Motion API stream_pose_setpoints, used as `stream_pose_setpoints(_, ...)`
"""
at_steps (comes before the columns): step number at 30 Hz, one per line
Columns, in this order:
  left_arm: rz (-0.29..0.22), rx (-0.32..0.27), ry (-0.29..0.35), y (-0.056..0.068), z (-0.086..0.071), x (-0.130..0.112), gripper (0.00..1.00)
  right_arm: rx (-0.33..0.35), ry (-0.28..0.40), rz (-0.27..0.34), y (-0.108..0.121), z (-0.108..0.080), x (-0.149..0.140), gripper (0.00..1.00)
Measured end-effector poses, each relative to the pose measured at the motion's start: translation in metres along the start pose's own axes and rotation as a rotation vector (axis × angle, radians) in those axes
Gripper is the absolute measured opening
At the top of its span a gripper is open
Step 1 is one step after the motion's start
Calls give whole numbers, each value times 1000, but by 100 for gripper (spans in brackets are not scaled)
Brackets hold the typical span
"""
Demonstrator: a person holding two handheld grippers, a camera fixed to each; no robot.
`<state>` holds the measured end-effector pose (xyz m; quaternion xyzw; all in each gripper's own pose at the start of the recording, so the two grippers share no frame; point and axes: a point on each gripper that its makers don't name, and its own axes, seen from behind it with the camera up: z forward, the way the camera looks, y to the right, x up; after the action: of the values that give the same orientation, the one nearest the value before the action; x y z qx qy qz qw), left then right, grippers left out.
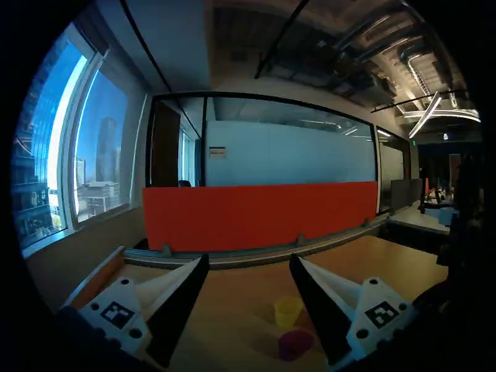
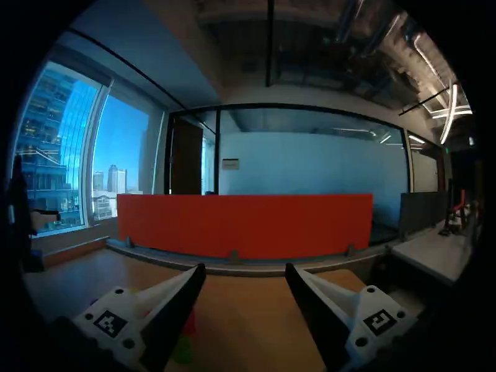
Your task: Pour water
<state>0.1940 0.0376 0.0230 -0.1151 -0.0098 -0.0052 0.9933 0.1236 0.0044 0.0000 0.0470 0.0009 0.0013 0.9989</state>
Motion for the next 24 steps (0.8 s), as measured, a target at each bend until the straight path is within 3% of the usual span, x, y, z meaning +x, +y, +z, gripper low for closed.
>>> stream_pose_setpoints(8, 7, -151, -20, 33, -2, -6, 96, 196, -12, -47, -41, -5, 1, 99)
stream_pose_setpoints(14, -25, -279, -24, 61, -8, -8, 96, 360, -3, -30, -71, -14, 8, 99)
stream_pose_setpoints(24, 10, -377, -27, 86, -14, -13, 96, 430, -28, -25, -80, -17, 6, 99)
